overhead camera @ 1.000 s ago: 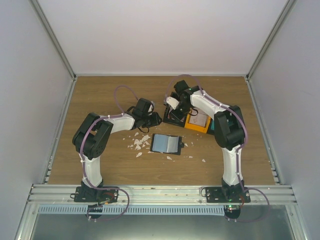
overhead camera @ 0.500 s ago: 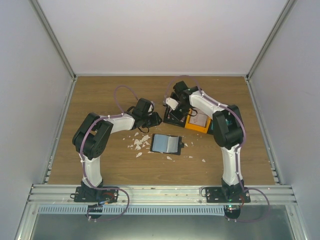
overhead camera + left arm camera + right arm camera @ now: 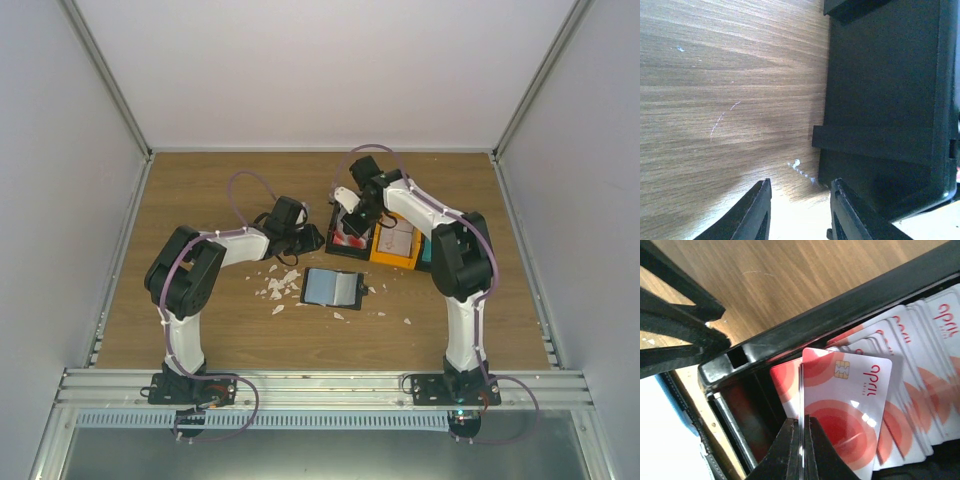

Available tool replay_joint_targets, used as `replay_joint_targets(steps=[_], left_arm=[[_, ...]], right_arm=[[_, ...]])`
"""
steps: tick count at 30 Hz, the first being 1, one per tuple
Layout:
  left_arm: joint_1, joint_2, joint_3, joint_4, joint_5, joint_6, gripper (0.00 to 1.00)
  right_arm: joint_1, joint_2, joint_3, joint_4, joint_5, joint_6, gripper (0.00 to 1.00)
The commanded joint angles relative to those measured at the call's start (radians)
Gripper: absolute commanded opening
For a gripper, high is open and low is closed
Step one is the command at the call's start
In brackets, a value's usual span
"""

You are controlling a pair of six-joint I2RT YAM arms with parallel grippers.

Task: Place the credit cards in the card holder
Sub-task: Pick up the credit card from the storage box.

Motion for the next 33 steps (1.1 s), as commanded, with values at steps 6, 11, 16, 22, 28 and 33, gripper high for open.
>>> replay_joint_targets(steps=[6, 11, 16, 22, 28, 33], left_arm=[[0.006, -0.109, -0.065, 0.15, 0.039, -0.01, 0.46], [0.007, -0.149, -0.083, 0.216, 0.094, -0.017, 0.57], [0.007, -0.156, -0.084, 0.283, 0.184, -0.031, 0.66], [0.007, -0.121, -0.05, 0.359, 0.336, -0.053, 0.73], [0.004, -0.042, 0.032, 0.366, 0.448, -0.067, 0.79], [-0.002, 0.014, 0.088, 0.388, 0.507, -0.101, 0.8]], right_arm=[[-0.031, -0.089, 0.029, 0.072, 0.115, 0.141, 0.01], [-0.062, -0.168, -0.05, 0.151, 0.094, 0.283, 0.01], [-0.107, -0.233, -0.136, 0.242, -0.003, 0.47, 0.0], [-0.162, -0.324, -0.304, 0.464, -0.248, 0.667, 0.01], [-0.225, -0.413, -0.431, 0.618, -0.407, 0.772, 0.01], [-0.284, -0.469, -0.537, 0.752, -0.574, 0.853, 0.0]])
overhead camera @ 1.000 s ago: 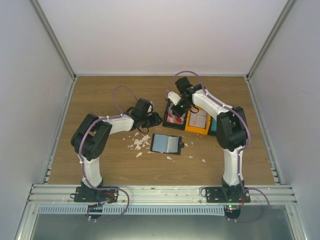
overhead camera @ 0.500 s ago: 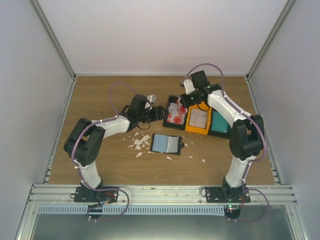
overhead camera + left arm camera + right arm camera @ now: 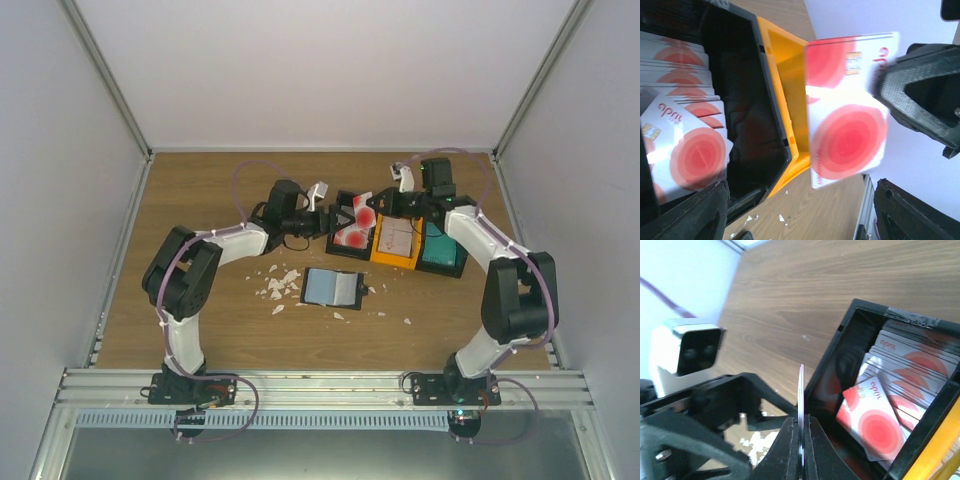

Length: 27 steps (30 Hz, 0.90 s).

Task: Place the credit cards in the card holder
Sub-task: Pick up the credit card from the storage box.

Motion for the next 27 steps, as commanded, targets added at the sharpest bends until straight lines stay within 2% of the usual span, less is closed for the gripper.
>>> replay_joint_targets(steps=[1, 7, 10, 13, 17, 20, 24, 27], left_arm=[[-0.009, 0.055, 0.068, 0.088, 0.108, -0.037, 0.8], [-0.014, 0.095, 0.12, 0.152, 0.183, -0.086, 0.77], [-0.014, 0.108, 0.135, 0.167, 0.194, -0.104, 0.7], [-0.015, 0.113, 0.134, 0.198, 0.209, -0.123, 0.52], [-0.013, 0.102, 0.125, 0.232, 0.227, -0.139, 0.21], [-0.009, 0.087, 0.124, 0.236, 0.233, -0.137, 0.02], [-0.004, 0.06, 0.111, 0.252, 0.258, -0.132, 0.0], [-0.002, 0.038, 0.103, 0.262, 0.279, -0.131, 0.0]], right_arm=[[-0.05, -0.058, -0.072, 0.178, -0.208, 0.108, 0.01], [-0.071, -0.073, -0.129, 0.249, -0.323, 0.155, 0.01], [-0.074, -0.083, -0.146, 0.275, -0.367, 0.169, 0.01], [-0.08, -0.09, -0.157, 0.287, -0.385, 0.173, 0.01], [-0.09, -0.104, -0.181, 0.31, -0.409, 0.186, 0.05], [-0.099, -0.126, -0.205, 0.351, -0.414, 0.202, 0.12], [-0.13, -0.164, -0.245, 0.392, -0.389, 0.228, 0.33], [-0.148, -0.18, -0.27, 0.418, -0.377, 0.245, 0.37]])
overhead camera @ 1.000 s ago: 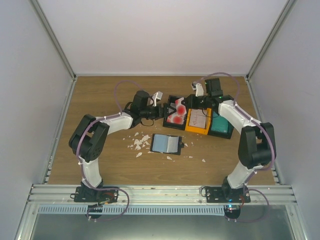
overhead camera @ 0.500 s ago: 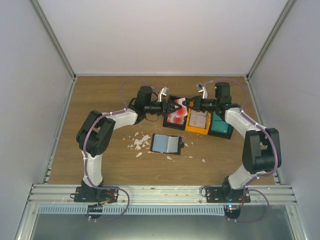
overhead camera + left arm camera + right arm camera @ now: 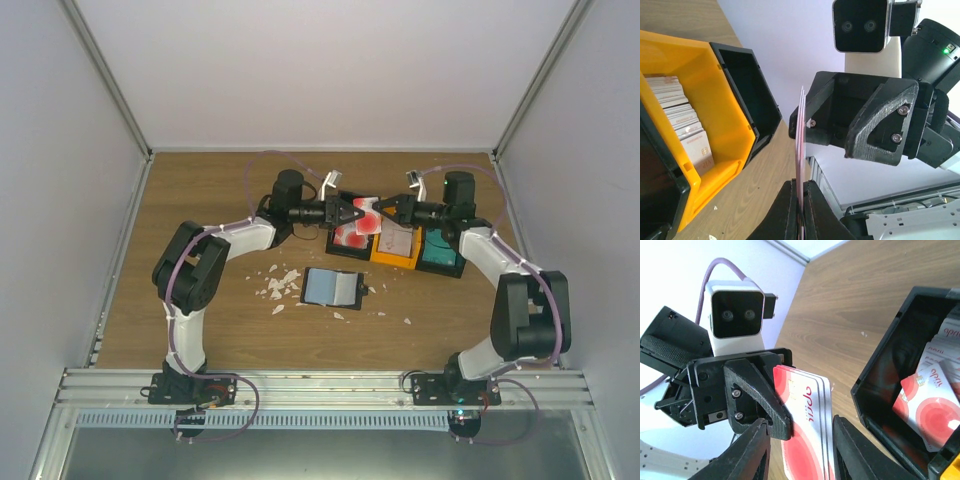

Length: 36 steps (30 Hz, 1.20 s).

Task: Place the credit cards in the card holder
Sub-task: Pick up the credit card from the storage box.

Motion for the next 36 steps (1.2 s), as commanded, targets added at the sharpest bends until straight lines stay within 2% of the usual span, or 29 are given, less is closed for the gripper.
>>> replay_joint_targets(steps=[1, 5, 13, 18, 22, 29, 36], left_arm=[[0.007, -0.054, -0.015, 0.046, 0.024, 0.007, 0.0], [0.01, -0.069, -0.02, 0.048, 0.031, 0.008, 0.0], [0.012, -0.066, -0.028, 0.095, 0.061, -0.025, 0.0], [0.013, -0.065, -0.027, 0.111, 0.071, -0.038, 0.0], [0.013, -0.065, -0.028, 0.128, 0.078, -0.051, 0.0], [0.013, -0.067, -0.027, 0.14, 0.088, -0.06, 0.0], [0.014, -0.064, -0.024, 0.156, 0.093, -0.076, 0.0]], right_arm=[[-0.032, -0.054, -0.023, 0.087, -0.019, 0.029, 0.37], [-0.034, -0.044, -0.025, 0.086, -0.017, 0.025, 0.35], [-0.034, -0.005, -0.008, 0.047, -0.019, -0.019, 0.2], [-0.031, 0.023, 0.009, 0.001, -0.031, -0.063, 0.19], [-0.031, 0.034, 0.021, -0.021, -0.026, -0.082, 0.09], [-0.03, 0.038, 0.025, -0.025, -0.049, -0.095, 0.08], [-0.007, 0.043, 0.031, -0.024, -0.116, -0.109, 0.16]])
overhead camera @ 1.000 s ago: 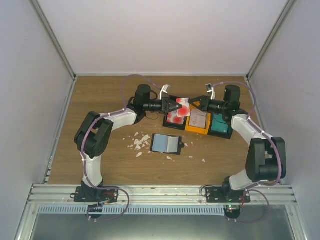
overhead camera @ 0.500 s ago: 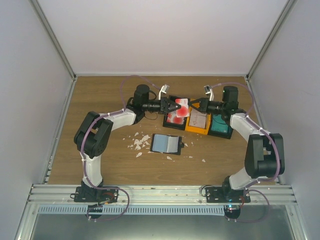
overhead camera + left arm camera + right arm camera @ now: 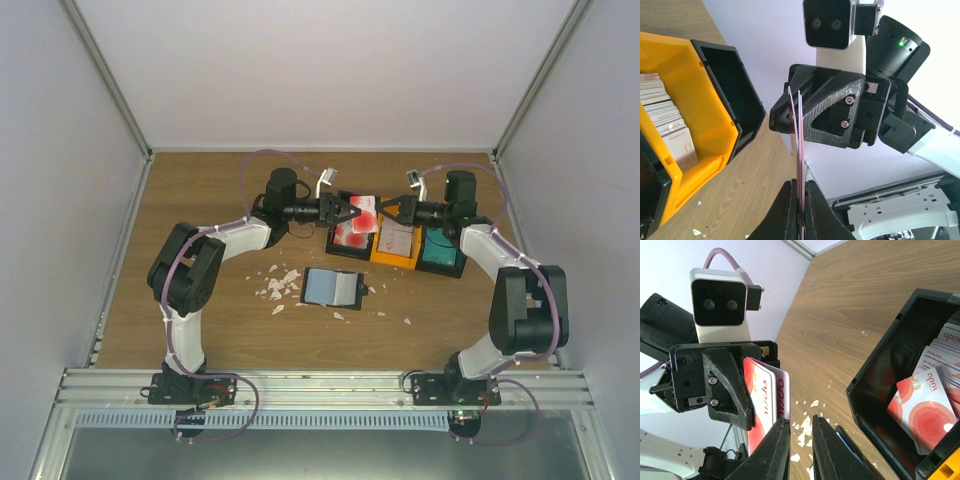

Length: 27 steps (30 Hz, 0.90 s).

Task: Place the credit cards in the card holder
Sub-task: Pick up the credit card from the storage box.

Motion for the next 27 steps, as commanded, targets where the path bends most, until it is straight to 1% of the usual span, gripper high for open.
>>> replay_joint_targets(steps=[1, 14, 15, 18, 19, 20, 23, 27], left_arm=[[0.0, -0.034, 0.0, 0.094, 0.027, -0.013, 0.0], [0.01, -0.026, 0.003, 0.113, 0.031, -0.052, 0.0], [0.012, -0.026, 0.004, 0.107, 0.03, -0.053, 0.0], [0.016, -0.017, 0.011, 0.074, 0.019, -0.049, 0.0], [0.019, -0.013, 0.013, 0.056, 0.013, -0.044, 0.0], [0.021, -0.008, 0.017, 0.034, 0.005, -0.037, 0.0], [0.029, 0.012, 0.022, -0.019, -0.015, -0.027, 0.0], [0.042, 0.06, 0.028, -0.035, -0.018, -0.048, 0.03]], right_arm=[[0.021, 0.023, 0.019, -0.01, -0.073, -0.021, 0.16], [0.057, 0.029, 0.015, 0.073, -0.166, 0.035, 0.15], [0.059, 0.026, 0.011, 0.088, -0.171, 0.043, 0.14], [0.06, 0.014, 0.005, 0.125, -0.175, 0.075, 0.06], [0.06, 0.009, 0.006, 0.125, -0.166, 0.079, 0.02], [0.057, 0.006, 0.008, 0.126, -0.154, 0.085, 0.01], [0.051, 0.006, 0.007, 0.136, -0.121, 0.105, 0.01], [0.041, 0.038, 0.02, 0.157, -0.092, 0.142, 0.01]])
